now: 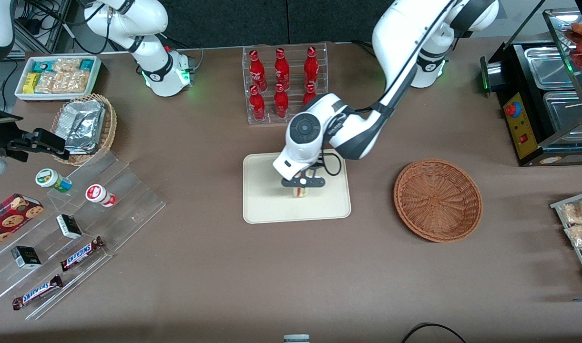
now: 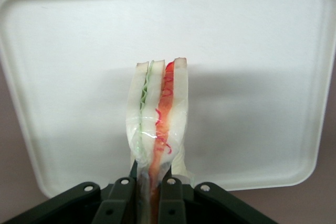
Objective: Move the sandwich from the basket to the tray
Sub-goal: 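Lower the sandwich onto the tray and open the left gripper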
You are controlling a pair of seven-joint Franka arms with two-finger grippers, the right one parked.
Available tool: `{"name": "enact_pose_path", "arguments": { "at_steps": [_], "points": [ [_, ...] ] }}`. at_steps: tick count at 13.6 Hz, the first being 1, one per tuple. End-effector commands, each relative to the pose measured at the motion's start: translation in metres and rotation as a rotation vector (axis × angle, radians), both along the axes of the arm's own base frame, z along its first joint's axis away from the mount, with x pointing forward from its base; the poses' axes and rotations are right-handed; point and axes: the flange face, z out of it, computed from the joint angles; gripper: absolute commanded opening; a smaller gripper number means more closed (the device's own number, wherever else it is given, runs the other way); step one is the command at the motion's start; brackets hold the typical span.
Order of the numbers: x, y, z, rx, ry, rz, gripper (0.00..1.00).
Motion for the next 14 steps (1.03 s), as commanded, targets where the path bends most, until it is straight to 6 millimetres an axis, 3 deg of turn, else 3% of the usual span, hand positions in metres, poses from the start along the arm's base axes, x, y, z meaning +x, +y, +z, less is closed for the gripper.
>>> {"name": "enact_pose_path", "arguments": {
  "at_steps": [1, 11, 12, 13, 14],
  "points": [
    [-0.006, -0.018, -0.02, -0.012, -0.014, -0.006, 0.0],
    [-0.007, -0.017, -0.043, 0.059, -0.057, 0.058, 0.0],
    [-0.007, -0.017, -0.045, 0.061, -0.053, 0.06, 0.11],
    [-0.008, -0.018, -0.045, 0.061, -0.053, 0.058, 0.59],
    [-0.007, -0.017, -0.044, 0.06, -0.056, 0.058, 0.98]
  ]
}}
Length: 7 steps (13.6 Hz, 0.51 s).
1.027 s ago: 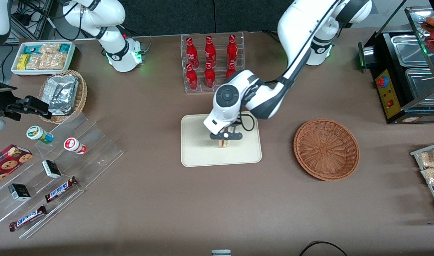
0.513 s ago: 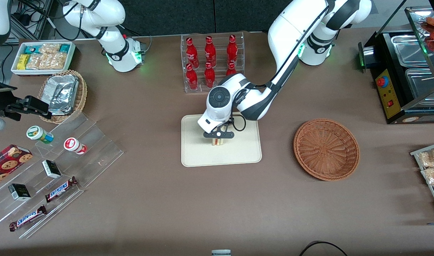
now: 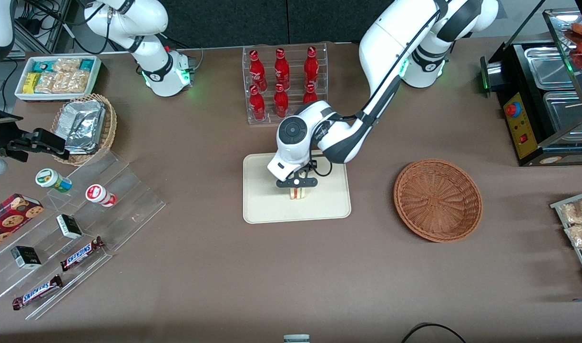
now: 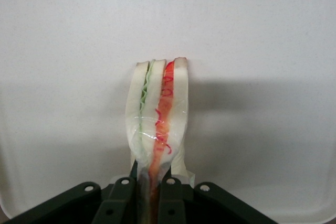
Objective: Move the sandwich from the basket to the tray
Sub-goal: 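Lower the sandwich onto the tray and open the left gripper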
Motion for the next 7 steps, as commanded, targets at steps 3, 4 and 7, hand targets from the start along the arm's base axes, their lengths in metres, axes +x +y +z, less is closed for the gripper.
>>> {"name": "enact_pose_path", "arguments": {
  "at_steps": [3, 4, 7],
  "points": [
    [0.01, -0.004, 0.024, -0.005, -0.038, 0.024, 1.0],
    [0.009, -0.002, 0.043, 0.005, -0.034, 0.03, 1.0],
    [0.015, 0.006, 0.1, 0.015, -0.046, 0.086, 1.0]
  ]
}}
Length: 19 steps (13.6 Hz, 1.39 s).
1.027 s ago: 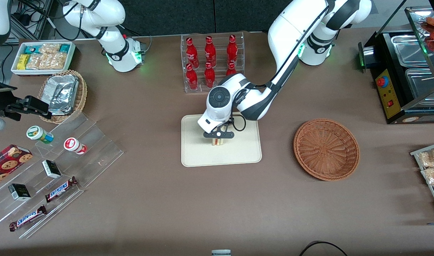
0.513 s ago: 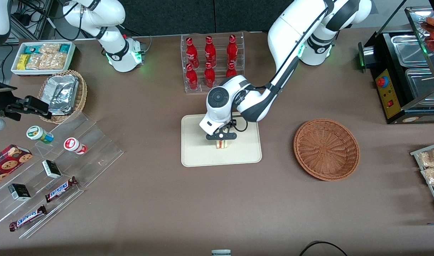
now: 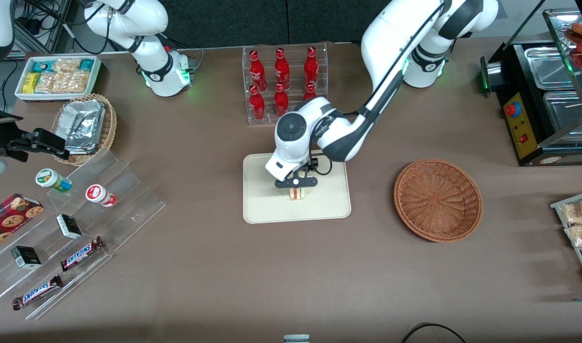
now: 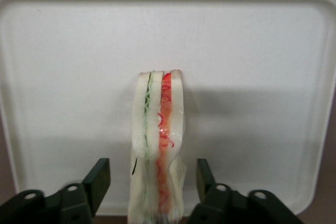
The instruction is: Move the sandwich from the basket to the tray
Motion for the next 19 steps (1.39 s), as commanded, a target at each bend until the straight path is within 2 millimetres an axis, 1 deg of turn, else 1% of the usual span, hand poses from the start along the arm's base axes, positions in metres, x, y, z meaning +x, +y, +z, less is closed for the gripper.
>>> {"name": "enact_pose_path", "arguments": {
  "at_steps": [1, 2, 3, 4, 5, 6, 7, 8, 10, 12, 15, 17, 19],
  "points": [
    [0.001, 0.013, 0.061, 0.02, -0.02, 0.041, 1.0],
    [0.002, 0.02, 0.082, 0.014, -0.017, 0.059, 1.0],
    [0.009, 0.034, 0.103, 0.005, -0.013, 0.087, 1.0],
    [0.01, 0.047, 0.131, 0.012, -0.02, 0.097, 1.0],
    [0.01, 0.066, 0.162, 0.028, -0.021, 0.113, 1.0],
    [0.016, 0.088, 0.184, 0.041, -0.022, 0.143, 1.0],
    [0.019, 0.106, 0.204, 0.047, -0.027, 0.168, 1.0],
    [0.02, 0.119, 0.219, 0.055, -0.029, 0.185, 1.0],
    [0.031, 0.154, 0.235, 0.076, -0.018, 0.199, 1.0],
    [0.041, 0.196, 0.251, 0.093, 0.011, 0.137, 1.0],
    [0.056, 0.26, 0.274, 0.105, 0.031, 0.119, 1.0],
    [0.067, 0.308, 0.282, 0.107, 0.057, 0.096, 1.0],
    [0.07, 0.349, 0.29, 0.098, 0.09, 0.028, 1.0]
  ]
}}
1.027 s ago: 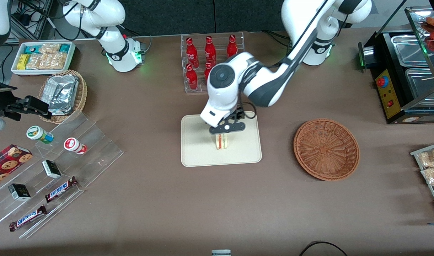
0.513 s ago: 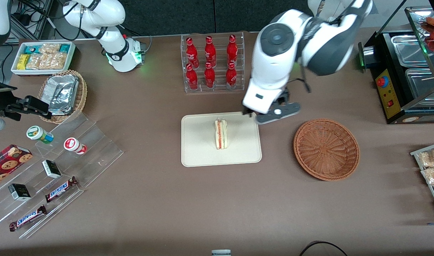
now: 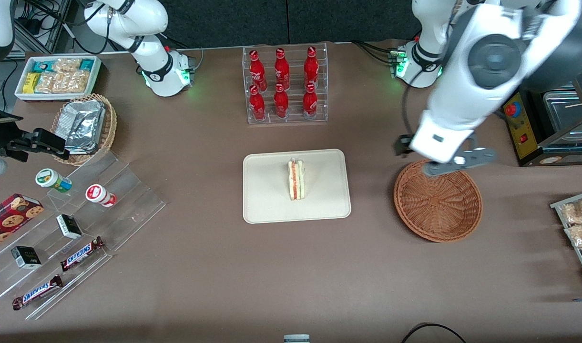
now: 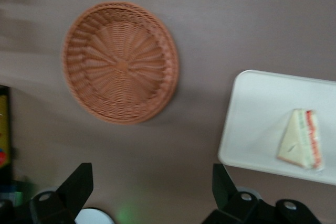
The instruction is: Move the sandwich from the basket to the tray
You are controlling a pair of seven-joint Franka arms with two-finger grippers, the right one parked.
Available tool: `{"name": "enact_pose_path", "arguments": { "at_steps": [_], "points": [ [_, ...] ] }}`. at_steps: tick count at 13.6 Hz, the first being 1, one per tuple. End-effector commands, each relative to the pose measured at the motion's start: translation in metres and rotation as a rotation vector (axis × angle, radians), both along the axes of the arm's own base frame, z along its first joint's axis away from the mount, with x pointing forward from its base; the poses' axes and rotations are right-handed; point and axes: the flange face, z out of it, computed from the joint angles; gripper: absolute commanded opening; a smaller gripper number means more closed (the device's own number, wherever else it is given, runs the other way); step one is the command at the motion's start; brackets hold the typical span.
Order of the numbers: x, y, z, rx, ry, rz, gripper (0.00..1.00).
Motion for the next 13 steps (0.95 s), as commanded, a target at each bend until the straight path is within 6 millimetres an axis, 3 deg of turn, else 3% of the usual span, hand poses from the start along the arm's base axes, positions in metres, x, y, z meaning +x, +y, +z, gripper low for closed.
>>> {"name": "enact_pose_path", "arguments": {
  "at_steps": [1, 4, 8, 13],
  "points": [
    [-0.005, 0.047, 0.01, -0.026, 0.059, -0.08, 1.0],
    [-0.001, 0.112, 0.021, -0.045, 0.073, -0.13, 1.0],
    [0.003, 0.171, 0.024, -0.108, 0.081, -0.16, 1.0],
    [0.006, 0.176, 0.022, -0.112, 0.087, -0.177, 1.0]
  ]
}}
